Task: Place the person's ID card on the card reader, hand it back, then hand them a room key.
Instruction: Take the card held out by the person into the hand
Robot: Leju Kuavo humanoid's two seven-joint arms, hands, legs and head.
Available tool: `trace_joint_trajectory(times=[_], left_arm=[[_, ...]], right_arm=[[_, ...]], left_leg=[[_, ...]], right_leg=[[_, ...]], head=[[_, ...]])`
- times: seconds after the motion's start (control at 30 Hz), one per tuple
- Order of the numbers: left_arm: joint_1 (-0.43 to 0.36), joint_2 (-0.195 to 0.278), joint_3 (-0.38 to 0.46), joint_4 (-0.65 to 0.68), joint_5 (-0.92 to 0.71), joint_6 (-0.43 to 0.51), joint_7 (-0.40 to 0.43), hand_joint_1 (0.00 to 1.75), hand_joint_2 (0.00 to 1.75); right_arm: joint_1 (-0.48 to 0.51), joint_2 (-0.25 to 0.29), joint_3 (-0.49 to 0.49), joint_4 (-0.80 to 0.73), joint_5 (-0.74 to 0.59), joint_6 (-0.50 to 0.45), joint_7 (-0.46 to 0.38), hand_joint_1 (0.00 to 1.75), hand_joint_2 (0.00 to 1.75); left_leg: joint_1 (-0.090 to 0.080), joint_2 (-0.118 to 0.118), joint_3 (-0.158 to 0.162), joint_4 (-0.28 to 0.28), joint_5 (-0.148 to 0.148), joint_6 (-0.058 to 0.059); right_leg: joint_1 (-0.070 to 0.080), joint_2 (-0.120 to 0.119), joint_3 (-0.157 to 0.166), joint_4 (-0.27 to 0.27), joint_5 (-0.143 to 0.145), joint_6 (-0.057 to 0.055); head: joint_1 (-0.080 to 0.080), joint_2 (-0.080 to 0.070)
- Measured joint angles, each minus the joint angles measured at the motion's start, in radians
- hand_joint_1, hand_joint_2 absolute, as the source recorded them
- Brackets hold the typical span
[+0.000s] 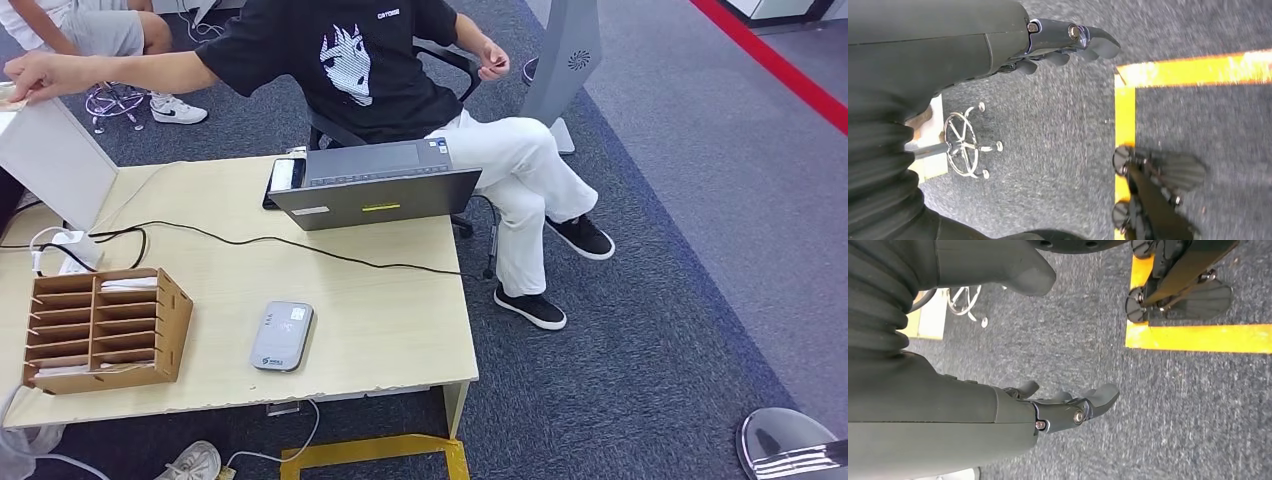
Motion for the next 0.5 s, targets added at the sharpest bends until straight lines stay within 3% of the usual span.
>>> trace_joint_trajectory(times=[0.5], left_arm=[[-0.061, -0.113, 0.352, 0.024, -0.266, 0.263, 0.086, 0.00, 1.75]], right_arm=[[-0.069, 0.040, 0.124, 0.076, 0.016, -0.182, 0.042, 0.00, 1.75]], left_leg=[[0.000, 0.000, 0.000, 0.000, 0.000, 0.000]], right_leg=[[0.000, 0.000, 0.000, 0.000, 0.000, 0.000]], head=[[0.000, 0.000]])
